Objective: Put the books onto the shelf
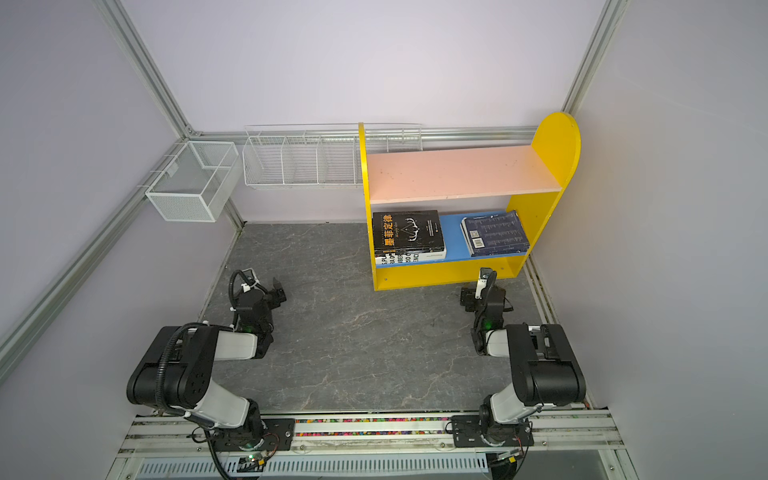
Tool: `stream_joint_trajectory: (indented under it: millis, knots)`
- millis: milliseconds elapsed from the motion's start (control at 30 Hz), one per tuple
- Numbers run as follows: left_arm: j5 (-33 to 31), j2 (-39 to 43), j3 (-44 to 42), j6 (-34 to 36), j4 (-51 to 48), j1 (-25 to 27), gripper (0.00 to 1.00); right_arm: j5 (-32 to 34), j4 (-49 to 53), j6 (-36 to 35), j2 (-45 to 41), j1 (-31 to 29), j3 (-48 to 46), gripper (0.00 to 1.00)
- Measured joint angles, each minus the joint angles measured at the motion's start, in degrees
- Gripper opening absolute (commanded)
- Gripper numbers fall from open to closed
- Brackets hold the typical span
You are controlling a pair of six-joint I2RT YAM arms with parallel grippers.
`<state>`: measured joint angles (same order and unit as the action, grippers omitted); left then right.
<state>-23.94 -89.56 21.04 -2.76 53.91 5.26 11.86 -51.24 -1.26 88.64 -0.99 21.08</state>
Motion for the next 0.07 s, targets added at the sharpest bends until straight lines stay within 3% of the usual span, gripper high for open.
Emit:
stream_joint_trajectory:
  millis: [67]
  knots:
    - [0.0, 0.0, 0.0, 0.0, 0.0, 0.0, 0.99, -0.2, 0.0, 0.0, 0.0, 0.0, 0.0, 0.89]
